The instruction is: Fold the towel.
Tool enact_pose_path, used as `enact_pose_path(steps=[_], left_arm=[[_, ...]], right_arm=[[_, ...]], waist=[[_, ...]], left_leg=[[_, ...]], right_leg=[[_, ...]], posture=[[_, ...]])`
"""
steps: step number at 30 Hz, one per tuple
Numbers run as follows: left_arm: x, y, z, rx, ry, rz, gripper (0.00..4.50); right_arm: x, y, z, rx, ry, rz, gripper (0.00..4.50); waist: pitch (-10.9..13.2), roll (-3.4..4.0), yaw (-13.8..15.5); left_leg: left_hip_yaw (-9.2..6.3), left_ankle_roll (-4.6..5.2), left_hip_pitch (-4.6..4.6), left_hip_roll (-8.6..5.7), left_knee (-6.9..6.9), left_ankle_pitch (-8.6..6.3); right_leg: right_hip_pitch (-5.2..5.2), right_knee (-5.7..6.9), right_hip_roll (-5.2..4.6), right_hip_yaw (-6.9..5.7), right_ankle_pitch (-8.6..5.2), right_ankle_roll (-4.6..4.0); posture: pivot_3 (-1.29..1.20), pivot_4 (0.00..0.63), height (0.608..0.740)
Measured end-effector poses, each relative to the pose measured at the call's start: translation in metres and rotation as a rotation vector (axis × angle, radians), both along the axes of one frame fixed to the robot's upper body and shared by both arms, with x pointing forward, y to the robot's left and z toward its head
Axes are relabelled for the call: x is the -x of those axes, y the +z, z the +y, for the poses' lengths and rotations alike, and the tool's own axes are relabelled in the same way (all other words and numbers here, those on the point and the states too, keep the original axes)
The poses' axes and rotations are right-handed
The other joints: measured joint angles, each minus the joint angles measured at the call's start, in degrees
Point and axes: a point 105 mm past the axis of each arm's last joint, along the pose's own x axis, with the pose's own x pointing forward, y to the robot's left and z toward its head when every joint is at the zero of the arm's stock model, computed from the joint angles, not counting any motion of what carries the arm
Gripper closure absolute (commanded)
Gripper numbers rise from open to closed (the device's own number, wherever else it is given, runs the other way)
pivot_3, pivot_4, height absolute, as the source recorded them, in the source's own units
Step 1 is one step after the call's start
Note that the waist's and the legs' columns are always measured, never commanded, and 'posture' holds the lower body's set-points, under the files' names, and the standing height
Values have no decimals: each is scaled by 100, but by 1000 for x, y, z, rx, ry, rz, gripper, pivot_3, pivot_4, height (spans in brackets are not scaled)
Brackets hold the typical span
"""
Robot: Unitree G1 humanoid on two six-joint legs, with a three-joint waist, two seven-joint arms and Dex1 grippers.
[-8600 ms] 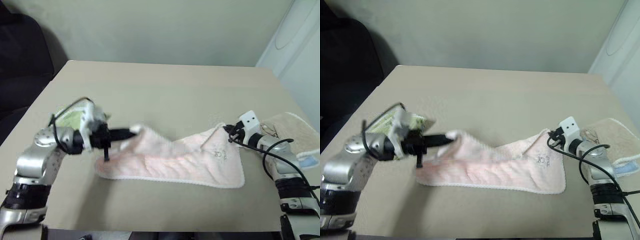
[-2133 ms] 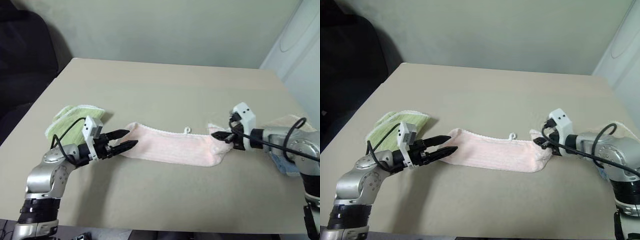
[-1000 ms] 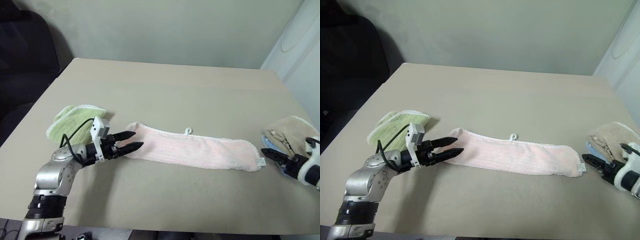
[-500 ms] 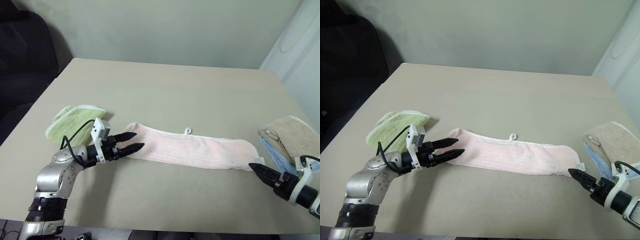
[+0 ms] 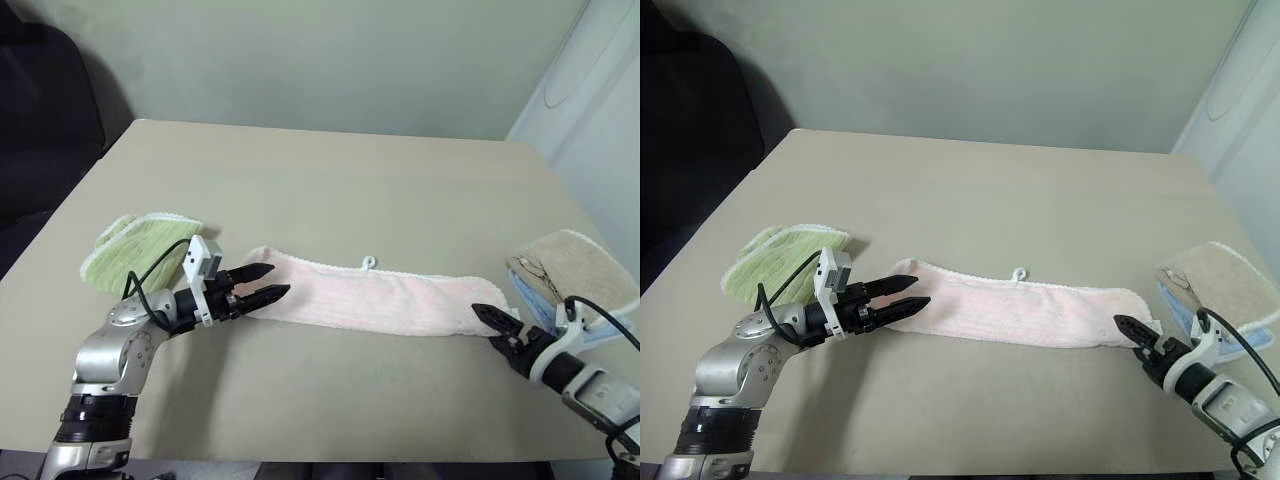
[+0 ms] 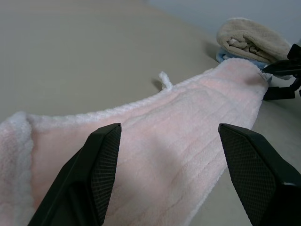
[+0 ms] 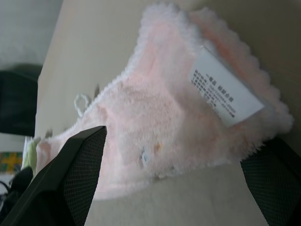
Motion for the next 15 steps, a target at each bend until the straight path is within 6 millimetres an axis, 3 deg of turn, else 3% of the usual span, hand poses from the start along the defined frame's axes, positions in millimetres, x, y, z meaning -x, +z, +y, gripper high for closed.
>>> enact_pose_path(steps=[1,4,15], left_arm=[[0,0,0,0,1,0,921],[0,0,0,1,3,-1,921],[2,4,-5,20,-18,-10,921]], right_arm=[[-1,0,1,-4,-5,1,17],[-4,1,2,-2,-13,10,559],[-11,1,1,-8,-51,31,4473]], waist=[[-2,-2,0],[-3,-5,0],[-8,12,14]], left_leg=[[0,-1,-2,0,0,-1],[0,-2,-4,1,0,-6],[1,-3,-16,3,-5,-17]], right_leg=[[-2,0,0,0,0,0],[-5,0,0,0,0,0],[-19,4,0,-2,22,-35]], posture=[[0,150,740],[0,150,740],[0,150,740]])
